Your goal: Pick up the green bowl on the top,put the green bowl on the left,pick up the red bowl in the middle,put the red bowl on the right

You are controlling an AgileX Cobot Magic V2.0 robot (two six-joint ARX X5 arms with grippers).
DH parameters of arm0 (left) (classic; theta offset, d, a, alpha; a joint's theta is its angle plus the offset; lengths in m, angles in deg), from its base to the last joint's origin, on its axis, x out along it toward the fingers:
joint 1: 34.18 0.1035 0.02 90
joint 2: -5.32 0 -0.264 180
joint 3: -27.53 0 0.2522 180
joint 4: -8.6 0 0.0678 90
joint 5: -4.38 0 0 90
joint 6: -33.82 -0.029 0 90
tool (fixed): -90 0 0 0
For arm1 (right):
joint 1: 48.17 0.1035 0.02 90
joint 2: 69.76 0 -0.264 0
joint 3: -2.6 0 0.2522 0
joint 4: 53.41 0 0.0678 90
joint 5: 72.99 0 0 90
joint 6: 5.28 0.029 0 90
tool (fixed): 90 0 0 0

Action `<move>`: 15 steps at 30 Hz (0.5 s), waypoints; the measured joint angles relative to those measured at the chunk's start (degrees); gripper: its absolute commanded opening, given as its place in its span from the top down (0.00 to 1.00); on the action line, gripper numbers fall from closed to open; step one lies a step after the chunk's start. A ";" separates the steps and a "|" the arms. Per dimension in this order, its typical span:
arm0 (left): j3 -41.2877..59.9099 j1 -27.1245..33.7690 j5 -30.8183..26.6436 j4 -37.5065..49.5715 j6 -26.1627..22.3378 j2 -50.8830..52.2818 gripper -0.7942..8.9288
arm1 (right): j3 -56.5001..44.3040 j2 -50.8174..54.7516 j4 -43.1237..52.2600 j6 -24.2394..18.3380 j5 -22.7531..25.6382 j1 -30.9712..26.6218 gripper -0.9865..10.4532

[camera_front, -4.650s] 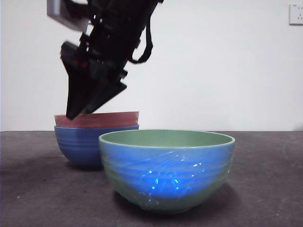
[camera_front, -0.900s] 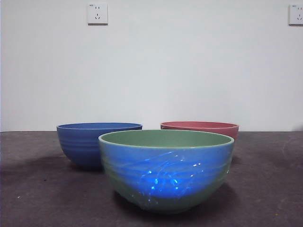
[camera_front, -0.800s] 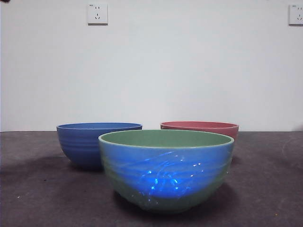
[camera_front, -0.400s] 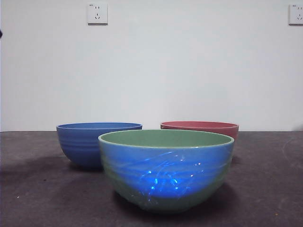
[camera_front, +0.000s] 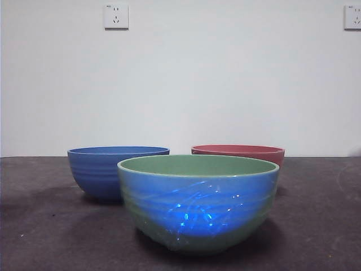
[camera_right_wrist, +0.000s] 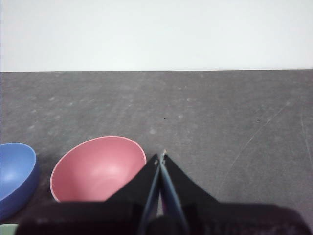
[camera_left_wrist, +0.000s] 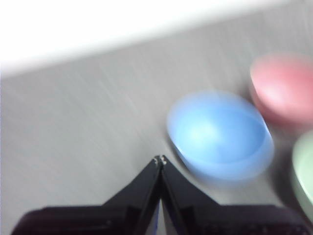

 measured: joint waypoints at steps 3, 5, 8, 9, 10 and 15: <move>5.05 7.91 0.37 3.26 0.52 11.50 0.92 | 0.00 0.00 -0.02 0.00 -0.02 0.00 0.91; 11.69 12.85 0.66 6.47 2.01 15.85 0.92 | 0.00 0.02 -0.02 0.00 -0.02 0.00 0.91; 19.76 16.61 1.40 10.60 3.98 19.61 0.92 | 0.00 0.00 -0.02 0.00 -0.02 0.00 0.91; 22.03 17.25 1.70 11.76 4.33 20.33 0.92 | 0.00 0.00 -0.02 0.00 -0.02 0.00 0.91; 24.28 17.64 1.81 13.14 4.55 20.83 0.92 | 0.00 0.00 -0.02 0.00 -0.02 0.00 0.91; 32.41 18.16 2.19 17.18 5.07 21.27 0.92 | 0.00 0.00 -0.02 0.00 0.00 0.00 0.91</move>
